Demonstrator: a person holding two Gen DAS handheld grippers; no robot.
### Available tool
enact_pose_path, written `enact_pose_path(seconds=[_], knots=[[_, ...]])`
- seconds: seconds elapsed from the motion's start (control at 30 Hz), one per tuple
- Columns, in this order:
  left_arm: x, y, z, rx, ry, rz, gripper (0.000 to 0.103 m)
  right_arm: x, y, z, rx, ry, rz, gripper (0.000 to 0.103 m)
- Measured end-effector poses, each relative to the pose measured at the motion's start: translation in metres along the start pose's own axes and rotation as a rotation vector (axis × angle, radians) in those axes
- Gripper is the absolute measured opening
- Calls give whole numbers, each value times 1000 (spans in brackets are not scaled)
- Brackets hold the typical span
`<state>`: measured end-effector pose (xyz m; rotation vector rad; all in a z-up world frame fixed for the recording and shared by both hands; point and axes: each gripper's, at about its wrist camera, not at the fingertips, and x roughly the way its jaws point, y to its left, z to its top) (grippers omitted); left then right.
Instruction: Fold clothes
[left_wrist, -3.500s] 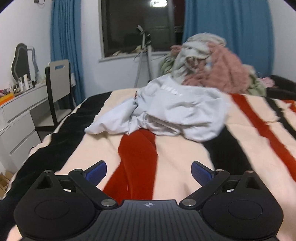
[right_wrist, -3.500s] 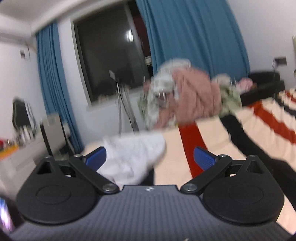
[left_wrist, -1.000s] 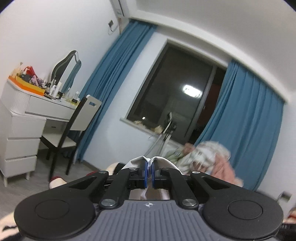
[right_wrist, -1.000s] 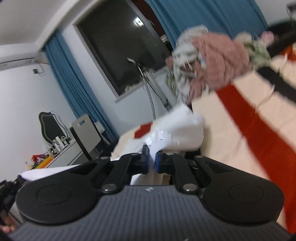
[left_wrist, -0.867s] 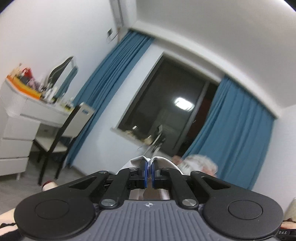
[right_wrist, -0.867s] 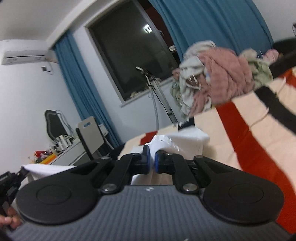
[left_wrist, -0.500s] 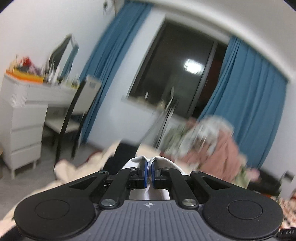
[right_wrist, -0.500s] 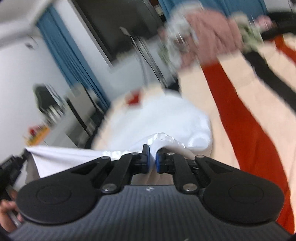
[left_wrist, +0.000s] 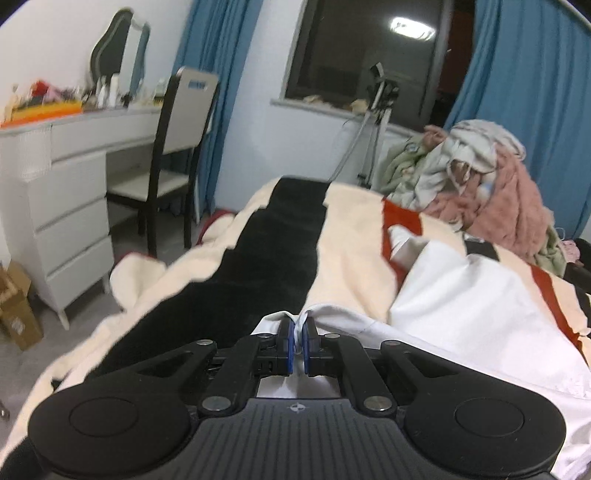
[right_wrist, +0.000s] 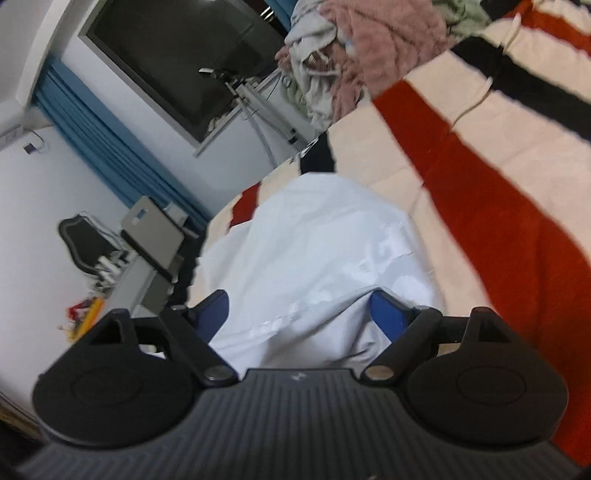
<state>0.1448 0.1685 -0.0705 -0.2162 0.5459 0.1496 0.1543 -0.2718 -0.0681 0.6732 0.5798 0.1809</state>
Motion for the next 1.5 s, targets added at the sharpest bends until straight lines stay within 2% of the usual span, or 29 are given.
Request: enact_pose_path(seconds=[0.1, 0.13, 0.17, 0.23, 0.33, 0.43, 0.5, 0.63, 0.73, 0.83, 1.0, 1.1, 1.17, 1.2, 1.33, 1.43, 1.5], knots=[[-2, 3, 0, 8, 17, 2, 14, 1, 1, -5, -99, 22, -172, 85], [-7, 3, 1, 3, 17, 3, 23, 1, 1, -8, -128, 34, -222, 85], [-14, 3, 2, -5, 18, 1, 39, -1, 1, -9, -135, 33, -234, 85], [-30, 3, 6, -12, 11, -2, 55, -7, 1, -13, -146, 30, -250, 85], [-59, 1, 7, 16, -21, -19, 60, -19, 6, -17, -148, 23, -224, 85], [-99, -19, 1, 112, -30, -90, 61, -29, 15, -24, -180, 14, -231, 85], [-118, -40, -10, 208, -31, -157, 61, -35, 21, -29, -201, 10, -229, 85], [-142, -101, -49, 466, -58, -291, 58, -42, 28, -35, -217, -2, -239, 85], [-139, -139, -82, 648, -38, -346, 54, -43, 29, -38, -221, -6, -261, 85], [-121, -158, -102, 736, -5, -311, 53, -36, 29, -41, -242, 18, -280, 85], [-92, -176, -122, 900, -34, -199, 50, -16, 20, -46, -230, 75, -300, 85], [-81, -184, -136, 1008, -61, -158, 32, -5, 14, -48, -216, 108, -313, 85], [-80, -181, -134, 989, -64, -172, 16, -2, 13, -48, -224, 118, -310, 85], [-80, -179, -132, 976, -64, -180, 14, -1, 13, -48, -241, 118, -309, 85], [-98, -169, -112, 859, -148, -212, 10, -6, 11, -46, -261, 102, -344, 85], [-120, -156, -94, 739, -203, -272, 10, -12, 8, -44, -249, 89, -372, 85], [-131, -150, -84, 681, -204, -315, 10, -17, 7, -43, -244, 78, -389, 85]])
